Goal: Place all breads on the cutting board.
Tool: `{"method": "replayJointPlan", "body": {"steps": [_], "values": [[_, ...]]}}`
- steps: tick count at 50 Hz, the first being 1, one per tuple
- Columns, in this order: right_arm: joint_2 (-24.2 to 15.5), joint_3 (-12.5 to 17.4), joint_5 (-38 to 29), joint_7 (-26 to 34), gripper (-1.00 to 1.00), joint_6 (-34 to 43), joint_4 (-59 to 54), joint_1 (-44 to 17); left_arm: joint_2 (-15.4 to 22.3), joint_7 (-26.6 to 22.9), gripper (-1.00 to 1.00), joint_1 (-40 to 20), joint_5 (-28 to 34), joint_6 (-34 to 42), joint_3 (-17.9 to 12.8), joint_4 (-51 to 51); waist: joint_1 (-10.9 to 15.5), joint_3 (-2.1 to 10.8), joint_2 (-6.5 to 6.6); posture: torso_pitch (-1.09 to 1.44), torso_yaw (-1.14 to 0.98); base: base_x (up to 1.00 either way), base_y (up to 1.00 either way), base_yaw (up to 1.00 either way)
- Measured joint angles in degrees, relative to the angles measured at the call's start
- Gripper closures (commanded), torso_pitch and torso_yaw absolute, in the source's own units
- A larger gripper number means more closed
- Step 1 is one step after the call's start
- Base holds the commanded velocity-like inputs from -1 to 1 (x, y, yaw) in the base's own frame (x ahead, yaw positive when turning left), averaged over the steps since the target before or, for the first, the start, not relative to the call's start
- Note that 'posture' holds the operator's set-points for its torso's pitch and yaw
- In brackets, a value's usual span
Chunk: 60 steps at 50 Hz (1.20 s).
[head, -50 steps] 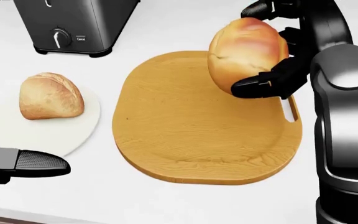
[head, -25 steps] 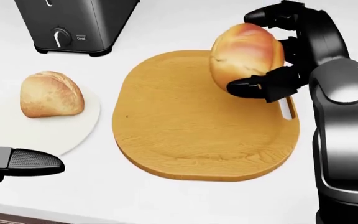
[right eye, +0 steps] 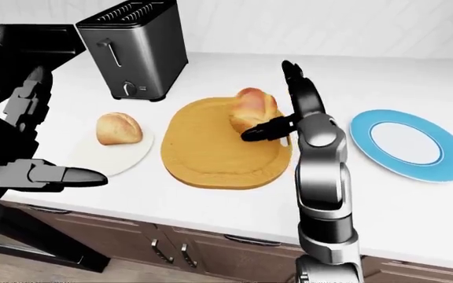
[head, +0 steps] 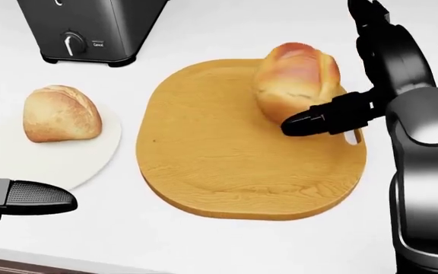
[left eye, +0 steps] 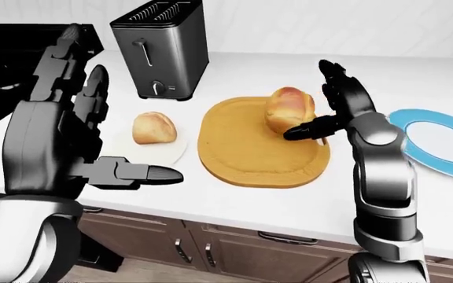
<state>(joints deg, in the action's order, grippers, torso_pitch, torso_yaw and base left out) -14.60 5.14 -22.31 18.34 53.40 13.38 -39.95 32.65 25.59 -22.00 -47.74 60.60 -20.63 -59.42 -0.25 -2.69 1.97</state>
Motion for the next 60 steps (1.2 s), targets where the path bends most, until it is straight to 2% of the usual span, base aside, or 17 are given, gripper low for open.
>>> {"method": "replayJointPlan", "body": {"steps": [6,10,16,22,25,31,34,38,42,49,56,60], "values": [[-1.16,-0.05,-1.63,2.74,-1.00,4.14,6.82,-1.03,-0.57,-0.41,-1.00,-1.26,0.74,1.25,0.64,0.01,0.06,-0.03,-0.13,0.00,0.00,0.00,0.00,0.00],[-1.60,-0.54,-2.96,5.17,-1.00,7.76,12.47,-1.61,-3.28,-4.59,-1.00,-3.51,6.46,2.97,1.94,1.83,0.17,0.00,-0.26,0.00,0.00,0.00,0.00,0.00],[-1.94,-1.52,-5.05,8.84,-1.00,13.03,20.04,-2.10,-5.94,-14.05,-1.00,-5.36,20.12,3.81,6.01,7.37,0.20,-0.16,-0.62,0.00,0.00,0.00,0.00,0.00],[-1.95,-3.36,-7.39,11.82,-1.00,17.78,26.08,-3.72,-6.46,-25.38,-1.00,-5.16,34.00,2.53,9.67,11.96,0.11,-0.16,-0.85,0.00,0.00,0.00,0.00,0.00],[-1.79,-3.70,-8.52,12.87,-1.00,19.31,27.71,-4.13,-6.14,-31.65,-1.00,-4.71,41.18,1.05,11.17,13.46,0.22,-0.14,-1.02,0.00,0.00,0.00,0.00,0.00],[-1.03,-4.17,-9.69,14.22,-1.00,20.45,29.20,-4.36,-6.63,-43.46,-1.00,-7.60,56.55,-4.23,14.51,18.41,0.44,-0.10,-1.36,0.00,0.00,0.00,0.00,0.00],[-0.75,-4.14,-9.83,14.56,-1.00,20.36,29.26,-4.26,-7.89,-48.95,-1.00,-9.44,63.26,-6.86,14.82,22.33,0.48,-0.03,-1.41,0.00,0.00,0.00,0.00,0.00],[-0.25,-3.96,-9.99,14.60,-1.00,20.24,29.49,-4.03,-9.30,-54.47,-1.00,-12.62,69.35,-9.82,13.41,29.15,0.49,-0.03,-1.56,0.00,0.00,0.00,0.00,0.00],[-0.09,-3.82,-9.82,14.44,-1.00,19.84,29.20,-3.64,-10.26,-56.65,-1.00,-14.01,72.51,-12.84,11.76,33.61,0.46,0.02,-1.64,0.00,0.00,0.00,0.00,0.00],[0.12,-3.88,-9.62,14.33,-1.00,19.72,29.47,-3.19,-11.31,-58.01,-1.00,-15.26,74.46,-17.05,12.18,38.51,0.49,0.14,-1.83,0.00,0.00,0.00,0.00,0.00],[0.12,-3.83,-9.43,14.29,-1.00,19.86,29.86,-2.73,-12.13,-58.40,-0.81,-15.76,75.86,-20.46,12.80,42.42,0.50,0.24,-1.85,0.00,0.00,0.00,0.00,0.00],[0.18,-3.86,-9.26,14.21,-1.00,19.75,29.73,-2.49,-12.58,-58.38,-0.77,-16.12,76.51,-21.94,13.08,44.22,0.44,0.24,-1.83,0.00,0.00,0.00,0.00,0.00]]}}
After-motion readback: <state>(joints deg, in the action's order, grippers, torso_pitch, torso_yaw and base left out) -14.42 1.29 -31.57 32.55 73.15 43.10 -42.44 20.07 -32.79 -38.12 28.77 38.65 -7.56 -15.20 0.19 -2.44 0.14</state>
